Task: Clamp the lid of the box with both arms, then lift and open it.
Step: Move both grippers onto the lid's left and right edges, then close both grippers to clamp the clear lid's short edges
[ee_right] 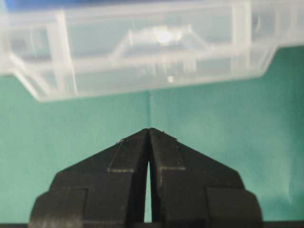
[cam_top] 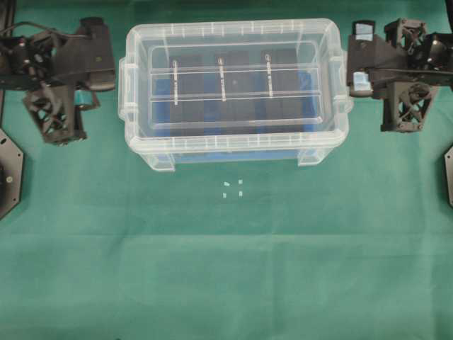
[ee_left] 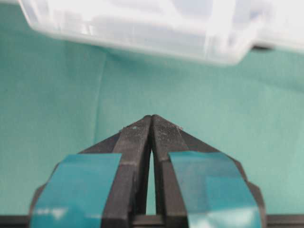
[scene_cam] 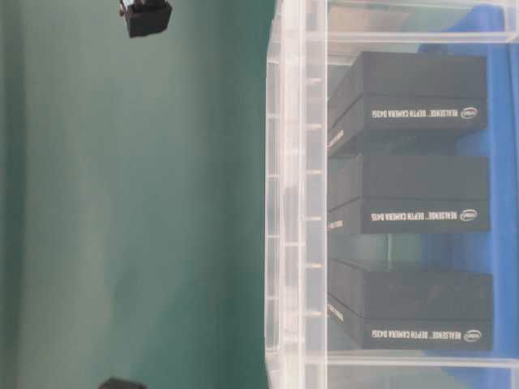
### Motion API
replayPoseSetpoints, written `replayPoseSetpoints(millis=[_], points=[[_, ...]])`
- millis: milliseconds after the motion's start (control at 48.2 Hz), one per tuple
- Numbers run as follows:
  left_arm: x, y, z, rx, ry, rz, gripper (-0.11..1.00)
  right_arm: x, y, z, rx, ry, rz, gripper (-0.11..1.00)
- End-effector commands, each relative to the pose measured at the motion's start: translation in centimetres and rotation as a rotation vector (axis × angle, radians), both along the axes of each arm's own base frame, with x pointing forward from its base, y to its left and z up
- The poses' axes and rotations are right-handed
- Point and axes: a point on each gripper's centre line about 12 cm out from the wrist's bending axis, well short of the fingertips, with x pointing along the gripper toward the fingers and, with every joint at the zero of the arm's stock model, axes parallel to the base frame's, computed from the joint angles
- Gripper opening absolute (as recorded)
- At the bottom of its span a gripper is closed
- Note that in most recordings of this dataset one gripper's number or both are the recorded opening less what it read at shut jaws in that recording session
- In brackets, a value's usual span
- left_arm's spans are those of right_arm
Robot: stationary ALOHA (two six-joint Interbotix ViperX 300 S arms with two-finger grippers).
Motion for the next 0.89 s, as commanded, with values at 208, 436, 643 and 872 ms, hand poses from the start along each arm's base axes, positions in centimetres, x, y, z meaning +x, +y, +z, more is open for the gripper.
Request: replayPoseSetpoints(millis=[208, 436, 643, 872], points=[[2.9, 1.0, -0.3, 0.005, 0.028, -0.036, 0.01, 1.8, -0.2, 1.1, -0.018, -0.045, 0.023, 0.0], [3.8, 1.3, -0.4, 0.017, 0.02, -0.056, 0.01, 2.7, -0.1, 1.2, -0.033, -0.051, 0.066, 0.0], [4.1, 1.2, -0.4, 0.025, 0.006, -0.07, 0.01, 3.5, -0.3, 1.1, -0.038, -0.043, 0.084, 0.0], [4.1, 1.2, -0.4, 0.026, 0.005, -0.072, 0.01, 3.8, -0.3, 1.2, -0.038, -0.048, 0.085, 0.0]])
